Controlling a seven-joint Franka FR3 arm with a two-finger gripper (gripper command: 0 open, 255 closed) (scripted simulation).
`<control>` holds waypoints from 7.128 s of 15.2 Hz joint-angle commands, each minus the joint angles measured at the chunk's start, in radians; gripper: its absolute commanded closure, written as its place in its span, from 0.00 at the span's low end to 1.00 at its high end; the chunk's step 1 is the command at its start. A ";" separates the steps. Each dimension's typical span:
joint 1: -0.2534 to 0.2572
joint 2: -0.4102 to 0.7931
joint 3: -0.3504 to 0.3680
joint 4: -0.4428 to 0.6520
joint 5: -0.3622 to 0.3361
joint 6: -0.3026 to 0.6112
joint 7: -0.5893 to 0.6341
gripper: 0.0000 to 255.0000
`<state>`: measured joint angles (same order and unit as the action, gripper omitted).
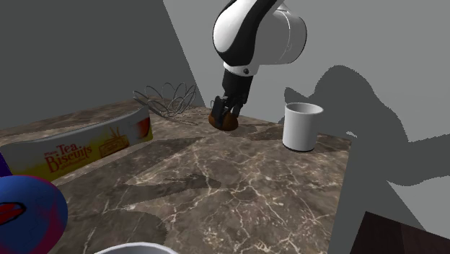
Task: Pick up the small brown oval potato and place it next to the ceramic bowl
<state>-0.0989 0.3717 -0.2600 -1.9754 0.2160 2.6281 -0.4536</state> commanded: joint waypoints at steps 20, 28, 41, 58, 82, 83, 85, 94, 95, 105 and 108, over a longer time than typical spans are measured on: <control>0.015 -0.064 -0.021 0.025 -0.039 -0.087 0.029 1.00; 0.025 -0.118 -0.036 0.065 -0.072 -0.178 0.054 1.00; 0.049 -0.193 -0.042 0.130 -0.123 -0.313 0.109 1.00; 0.287 -0.320 0.103 -0.022 -0.334 -0.296 0.602 1.00; 0.597 -0.059 0.305 0.357 -0.492 -0.507 1.163 1.00; 0.612 -0.037 0.311 0.391 -0.497 -0.523 1.180 1.00; 0.641 0.011 0.319 0.463 -0.506 -0.556 1.212 1.00; 0.660 0.065 0.320 0.452 -0.524 -0.499 1.256 1.00; 0.660 0.068 0.319 0.444 -0.526 -0.488 1.259 1.00; 0.662 0.113 0.311 0.377 -0.548 -0.380 1.293 1.00; 0.663 0.130 0.307 0.362 -0.555 -0.350 1.304 1.00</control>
<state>0.5628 0.4973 0.0483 -1.6046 -0.3359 2.2660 0.8450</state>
